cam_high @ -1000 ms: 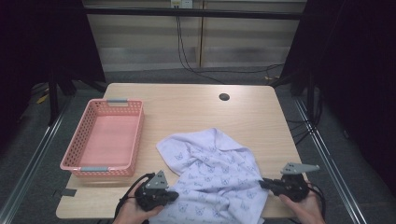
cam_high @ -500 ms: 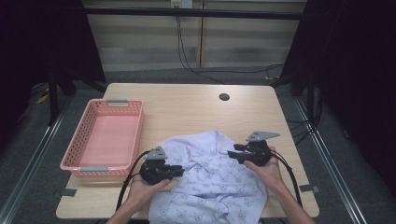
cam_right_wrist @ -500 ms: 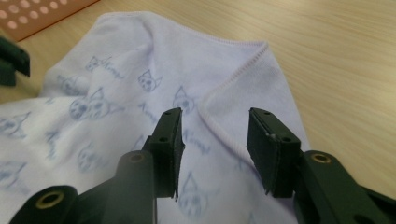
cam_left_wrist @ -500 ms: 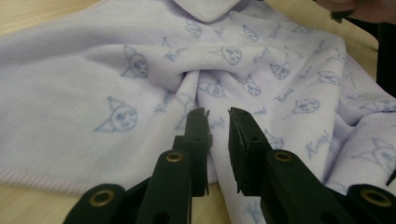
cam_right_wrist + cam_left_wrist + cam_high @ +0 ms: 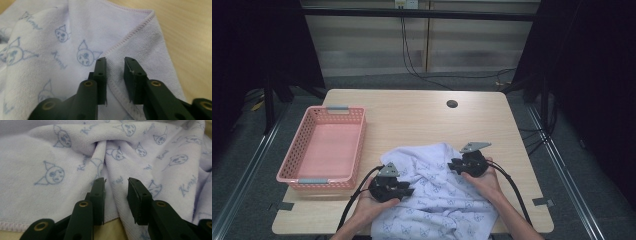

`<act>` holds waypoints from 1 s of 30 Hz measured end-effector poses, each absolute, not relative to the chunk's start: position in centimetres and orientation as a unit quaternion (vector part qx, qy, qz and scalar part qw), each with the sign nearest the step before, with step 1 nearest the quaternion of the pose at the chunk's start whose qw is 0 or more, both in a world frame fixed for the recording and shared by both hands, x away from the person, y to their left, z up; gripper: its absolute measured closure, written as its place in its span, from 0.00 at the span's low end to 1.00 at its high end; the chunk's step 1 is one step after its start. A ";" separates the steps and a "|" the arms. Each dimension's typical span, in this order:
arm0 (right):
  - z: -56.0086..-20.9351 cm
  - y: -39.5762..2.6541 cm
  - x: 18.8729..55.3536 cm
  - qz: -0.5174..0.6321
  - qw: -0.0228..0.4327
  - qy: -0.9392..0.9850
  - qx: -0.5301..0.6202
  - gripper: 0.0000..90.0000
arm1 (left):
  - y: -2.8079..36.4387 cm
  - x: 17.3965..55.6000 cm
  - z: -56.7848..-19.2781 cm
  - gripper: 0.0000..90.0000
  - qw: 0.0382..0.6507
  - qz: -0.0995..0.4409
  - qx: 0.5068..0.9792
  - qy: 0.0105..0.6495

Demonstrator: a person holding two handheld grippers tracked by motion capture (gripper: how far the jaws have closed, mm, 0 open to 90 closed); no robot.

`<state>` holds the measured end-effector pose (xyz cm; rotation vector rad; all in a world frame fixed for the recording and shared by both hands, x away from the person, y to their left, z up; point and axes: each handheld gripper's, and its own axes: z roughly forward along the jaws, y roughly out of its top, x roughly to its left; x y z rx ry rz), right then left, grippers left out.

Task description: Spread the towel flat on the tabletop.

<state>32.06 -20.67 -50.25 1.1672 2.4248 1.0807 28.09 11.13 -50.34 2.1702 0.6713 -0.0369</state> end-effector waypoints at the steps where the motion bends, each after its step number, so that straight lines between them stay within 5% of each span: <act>1: -50.2 -21.1 31.6 0.367 0.120 0.831 0.400 0.88 | 11.1 27.8 -50.4 0.74 0.424 -0.016 0.865 0.268; 11: -49.3 -26.8 25.8 0.377 0.086 0.810 0.441 0.93 | 10.8 24.3 -49.9 0.77 0.407 -0.043 0.885 0.220; 20: -48.1 -30.3 25.4 0.420 0.122 0.761 0.479 0.96 | 12.2 22.7 -49.6 0.80 0.401 -0.067 0.887 0.220; 27: -48.6 -30.8 25.4 0.418 0.121 0.762 0.478 0.61 | 14.0 26.0 -48.8 0.79 0.436 -0.029 0.851 0.292; 30: -48.6 -30.4 25.6 0.425 0.117 0.768 0.464 0.54 | 13.9 27.4 -49.2 0.79 0.441 -0.025 0.838 0.319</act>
